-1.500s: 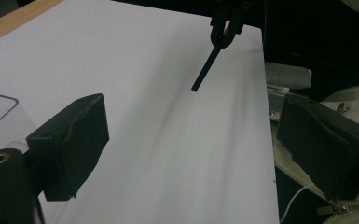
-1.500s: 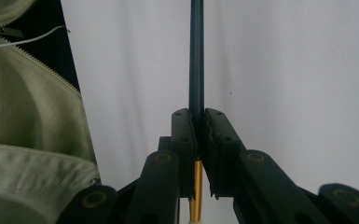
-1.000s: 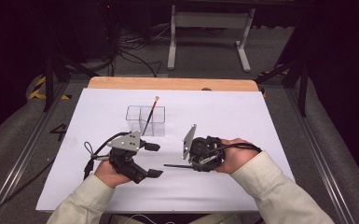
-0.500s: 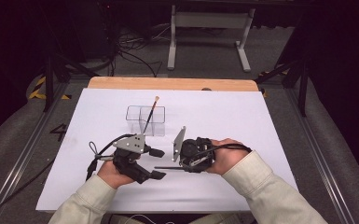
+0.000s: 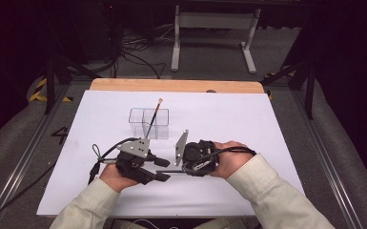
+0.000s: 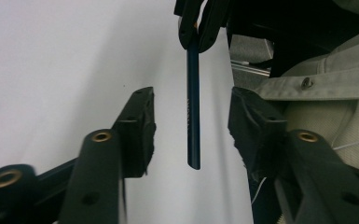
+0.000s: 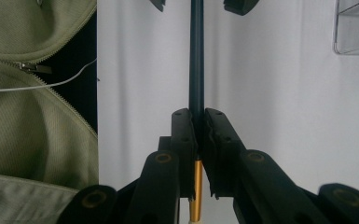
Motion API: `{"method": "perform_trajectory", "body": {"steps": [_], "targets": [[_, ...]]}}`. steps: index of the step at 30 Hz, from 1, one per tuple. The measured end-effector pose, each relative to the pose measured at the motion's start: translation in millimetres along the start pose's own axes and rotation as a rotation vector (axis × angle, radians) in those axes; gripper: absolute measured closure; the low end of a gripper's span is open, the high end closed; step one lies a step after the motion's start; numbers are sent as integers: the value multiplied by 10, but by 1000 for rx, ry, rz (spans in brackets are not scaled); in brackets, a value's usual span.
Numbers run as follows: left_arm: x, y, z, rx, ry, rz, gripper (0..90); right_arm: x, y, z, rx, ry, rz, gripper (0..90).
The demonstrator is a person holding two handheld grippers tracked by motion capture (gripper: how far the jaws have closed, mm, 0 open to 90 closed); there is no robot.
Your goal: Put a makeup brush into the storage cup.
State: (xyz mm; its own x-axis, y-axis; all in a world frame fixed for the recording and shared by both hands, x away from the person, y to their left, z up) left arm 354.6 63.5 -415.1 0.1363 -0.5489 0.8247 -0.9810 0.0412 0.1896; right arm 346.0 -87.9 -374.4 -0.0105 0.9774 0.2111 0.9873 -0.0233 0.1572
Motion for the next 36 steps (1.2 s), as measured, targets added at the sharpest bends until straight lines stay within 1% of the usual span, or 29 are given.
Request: {"method": "perform_trajectory", "body": {"steps": [2,4,5,6,7,9,10,16,22,26,28,30,33,34,35,36], "targets": [[-11,1,4,2,-7,0,591,-5,-3,-1,-1,-2,-6,830],[-15,0,6,2,-13,8,630,-9,-8,-1,0,-6,-2,830],[-17,4,10,0,-17,14,630,-11,-9,1,-1,-4,-3,830],[-18,14,19,-2,-19,13,650,-12,-11,0,-1,-3,-3,830],[-21,20,27,-5,-31,23,670,-12,-13,2,-1,-3,-4,830],[-25,28,38,-1,-36,27,711,-8,-13,1,-1,-4,-9,830],[-26,25,40,2,-42,37,729,-6,-16,2,0,-2,-8,830],[-37,30,41,26,-58,45,823,8,-22,17,2,-7,-15,830],[-36,36,42,34,-60,52,834,11,-17,15,-1,-7,-13,830],[-30,44,37,59,-58,74,840,9,-1,14,-6,5,-16,830],[-30,45,34,62,-55,76,841,6,1,10,-8,8,-13,829],[-30,50,28,71,-46,91,843,-1,4,-5,-6,24,-4,828],[-37,45,27,74,-53,97,846,-6,6,-12,-7,30,-3,821],[-37,47,20,74,-40,96,848,-4,17,-15,-13,46,-9,813],[-31,50,8,71,-24,94,849,-10,22,-23,-5,56,1,767],[-24,54,-6,68,-12,93,849,-16,24,-27,-7,61,11,715]]}}
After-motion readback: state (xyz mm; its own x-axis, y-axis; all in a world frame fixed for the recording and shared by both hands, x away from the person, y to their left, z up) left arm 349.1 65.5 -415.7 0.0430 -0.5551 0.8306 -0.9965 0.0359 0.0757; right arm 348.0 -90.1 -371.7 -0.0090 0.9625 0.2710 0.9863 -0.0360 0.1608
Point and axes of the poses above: each handheld gripper's, and its own axes: z roughly forward along the jaws, x roughly out of its top, y roughly to its right, the point moved 6 cm from there along z, roughly forward along the jaws, and after that the axes turned 4 degrees about -x, right-handed, at the moved point
